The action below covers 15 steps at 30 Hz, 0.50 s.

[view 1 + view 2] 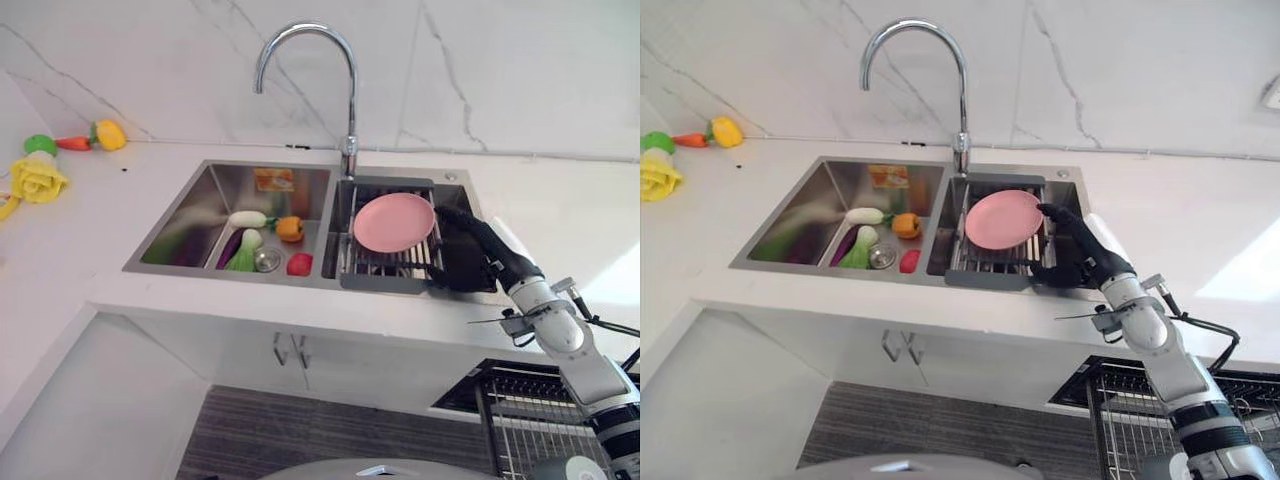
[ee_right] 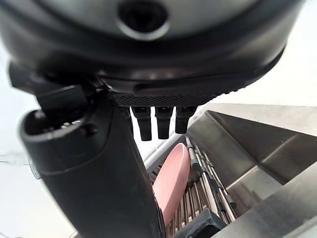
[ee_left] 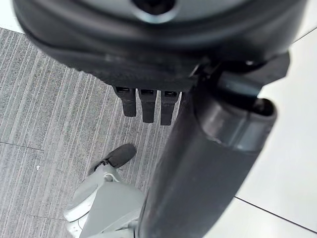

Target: Place the dishes in the dishwasher.

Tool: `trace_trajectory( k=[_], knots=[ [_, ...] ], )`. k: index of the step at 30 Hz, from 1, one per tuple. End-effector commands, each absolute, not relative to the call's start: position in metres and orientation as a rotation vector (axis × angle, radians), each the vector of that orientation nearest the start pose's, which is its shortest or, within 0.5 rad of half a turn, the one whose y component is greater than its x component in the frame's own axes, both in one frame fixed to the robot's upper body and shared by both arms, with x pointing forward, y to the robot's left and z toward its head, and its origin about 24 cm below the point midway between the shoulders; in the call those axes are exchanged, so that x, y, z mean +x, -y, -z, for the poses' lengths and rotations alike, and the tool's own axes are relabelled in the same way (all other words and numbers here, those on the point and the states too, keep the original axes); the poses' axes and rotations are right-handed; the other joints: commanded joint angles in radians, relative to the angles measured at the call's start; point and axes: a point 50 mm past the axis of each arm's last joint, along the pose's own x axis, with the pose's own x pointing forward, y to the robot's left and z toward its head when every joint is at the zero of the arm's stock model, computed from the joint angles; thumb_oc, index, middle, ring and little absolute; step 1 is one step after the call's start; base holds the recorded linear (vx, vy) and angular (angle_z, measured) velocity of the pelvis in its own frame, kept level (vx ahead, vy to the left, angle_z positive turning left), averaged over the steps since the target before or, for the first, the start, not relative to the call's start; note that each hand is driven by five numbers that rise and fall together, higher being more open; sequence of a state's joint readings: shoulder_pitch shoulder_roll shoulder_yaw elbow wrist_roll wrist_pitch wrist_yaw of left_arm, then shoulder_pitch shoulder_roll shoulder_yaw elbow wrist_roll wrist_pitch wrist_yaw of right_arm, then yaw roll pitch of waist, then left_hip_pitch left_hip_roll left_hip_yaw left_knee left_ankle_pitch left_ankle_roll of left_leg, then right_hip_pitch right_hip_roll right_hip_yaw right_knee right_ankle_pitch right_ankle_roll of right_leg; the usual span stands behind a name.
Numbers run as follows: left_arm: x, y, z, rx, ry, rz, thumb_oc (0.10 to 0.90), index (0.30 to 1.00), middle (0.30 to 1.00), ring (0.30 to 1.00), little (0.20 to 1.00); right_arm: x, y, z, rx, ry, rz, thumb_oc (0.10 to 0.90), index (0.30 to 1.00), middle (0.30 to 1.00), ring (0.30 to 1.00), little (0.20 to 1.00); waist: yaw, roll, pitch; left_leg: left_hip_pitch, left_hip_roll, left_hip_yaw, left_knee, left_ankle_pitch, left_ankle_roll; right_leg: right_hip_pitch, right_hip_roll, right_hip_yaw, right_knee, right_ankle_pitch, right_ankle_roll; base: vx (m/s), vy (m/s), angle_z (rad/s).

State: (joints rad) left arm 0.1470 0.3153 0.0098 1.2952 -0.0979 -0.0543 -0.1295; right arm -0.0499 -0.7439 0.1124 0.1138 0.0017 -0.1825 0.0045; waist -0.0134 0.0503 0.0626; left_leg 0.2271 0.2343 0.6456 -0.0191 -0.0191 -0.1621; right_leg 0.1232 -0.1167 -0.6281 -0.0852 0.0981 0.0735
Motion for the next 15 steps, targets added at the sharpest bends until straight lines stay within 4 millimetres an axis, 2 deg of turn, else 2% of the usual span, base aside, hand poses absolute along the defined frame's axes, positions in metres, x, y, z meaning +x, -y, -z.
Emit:
trace_trajectory(
  k=[1,6,15],
  knots=[
    [0.050,-0.225,0.170,0.209,-1.317,-0.038,0.800,0.900,0.900,0.900,0.900,0.290,0.242,-0.128,-0.666,0.301,-0.090,0.800,0.900,0.900,0.900,0.900,0.008,-0.072,-0.029,-0.062,0.001,-0.004,0.011,0.075,0.034,-0.005,-0.088,-0.045,0.015,-0.032,0.053,0.01,0.057,0.04],
    [0.063,-0.219,0.169,0.276,-1.260,0.020,0.800,0.900,0.900,0.900,0.900,0.295,0.250,-0.122,-0.711,0.267,-0.038,0.800,0.900,0.900,0.900,0.900,0.020,-0.078,-0.029,-0.067,-0.012,-0.023,0.008,0.068,0.043,0.000,-0.097,-0.054,0.015,-0.028,0.058,0.01,0.039,0.04],
    [0.072,-0.226,0.164,0.306,-1.204,-0.001,0.800,0.900,0.900,0.900,0.900,0.297,0.264,-0.121,-0.826,0.266,0.080,0.800,0.900,0.900,0.900,0.900,0.046,-0.086,-0.027,-0.079,-0.023,-0.051,0.007,0.063,0.053,0.009,-0.108,-0.075,0.017,-0.024,0.065,0.01,0.023,0.13]
  ],
)
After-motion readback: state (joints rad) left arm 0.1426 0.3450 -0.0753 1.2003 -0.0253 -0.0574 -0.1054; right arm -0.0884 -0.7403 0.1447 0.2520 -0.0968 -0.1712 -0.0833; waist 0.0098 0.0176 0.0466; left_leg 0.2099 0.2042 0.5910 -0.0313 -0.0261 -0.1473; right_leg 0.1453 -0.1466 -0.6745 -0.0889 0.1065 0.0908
